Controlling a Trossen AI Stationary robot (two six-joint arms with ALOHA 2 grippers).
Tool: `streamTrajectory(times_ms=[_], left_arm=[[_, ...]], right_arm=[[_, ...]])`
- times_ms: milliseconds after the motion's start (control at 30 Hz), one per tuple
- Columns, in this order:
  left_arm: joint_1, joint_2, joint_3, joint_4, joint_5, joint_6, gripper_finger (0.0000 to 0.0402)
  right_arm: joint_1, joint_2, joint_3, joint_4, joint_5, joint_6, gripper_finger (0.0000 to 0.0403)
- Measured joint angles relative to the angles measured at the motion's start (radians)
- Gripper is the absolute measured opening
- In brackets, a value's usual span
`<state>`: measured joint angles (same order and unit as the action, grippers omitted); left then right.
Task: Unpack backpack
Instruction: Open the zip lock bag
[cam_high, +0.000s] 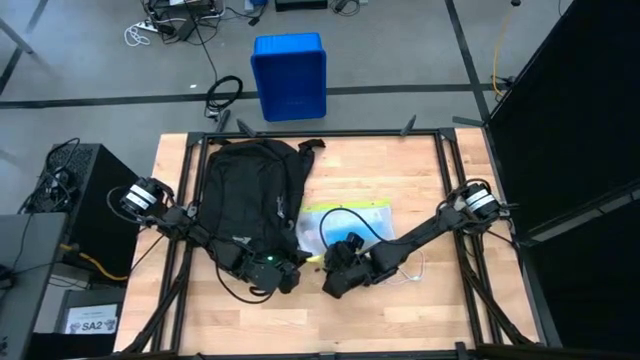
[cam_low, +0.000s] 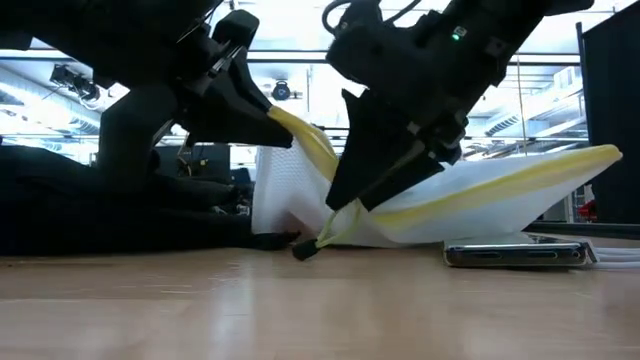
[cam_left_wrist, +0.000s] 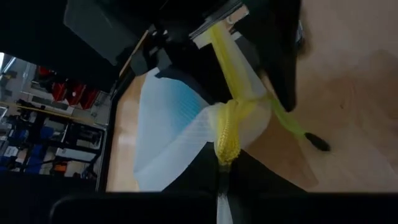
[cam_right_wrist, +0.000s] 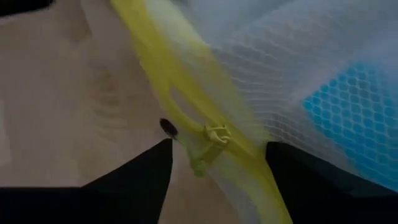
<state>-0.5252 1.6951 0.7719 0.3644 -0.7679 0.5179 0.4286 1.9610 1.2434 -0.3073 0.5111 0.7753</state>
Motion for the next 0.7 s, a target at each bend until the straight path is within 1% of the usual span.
streamTrajectory(times_ms=[100, 200, 267, 333, 433, 467, 500, 633, 700], left_arm=[[0.006, 0.0, 0.0, 0.002, -0.001, -0.015, 0.0], [0.008, 0.0, 0.0, 0.004, -0.001, -0.025, 0.0], [0.008, 0.0, 0.0, 0.003, -0.001, -0.025, 0.0], [0.008, 0.0, 0.0, 0.0, -0.002, -0.025, 0.0], [0.008, 0.0, 0.0, -0.016, -0.025, -0.026, 0.0], [0.008, 0.0, 0.0, -0.03, -0.027, -0.026, 0.0], [0.008, 0.0, 0.0, -0.046, -0.027, -0.027, 0.0], [0.008, 0.0, 0.001, -0.106, -0.046, -0.028, 0.0], [0.008, 0.0, 0.001, -0.143, -0.062, -0.032, 0.0]], right_arm=[[-0.002, 0.0, 0.0, 0.013, 0.003, -0.009, 0.0248], [-0.006, 0.0, 0.0, 0.012, 0.018, -0.001, 0.0224], [-0.01, 0.0, 0.0, 0.003, 0.019, -0.001, 0.0189], [-0.011, 0.0, 0.0, -0.005, 0.015, -0.012, 0.0139], [-0.011, 0.0, 0.0, -0.023, -0.017, -0.028, 0.0051], [-0.011, 0.0, 0.0, -0.035, -0.028, -0.038, 0.0027], [-0.011, 0.0, 0.0, -0.042, -0.04, -0.045, 0.0014], [-0.012, 0.0, 0.003, -0.088, -0.071, -0.025, 0.0014], [-0.009, -0.003, 0.003, -0.137, -0.093, -0.004, 0.0006]])
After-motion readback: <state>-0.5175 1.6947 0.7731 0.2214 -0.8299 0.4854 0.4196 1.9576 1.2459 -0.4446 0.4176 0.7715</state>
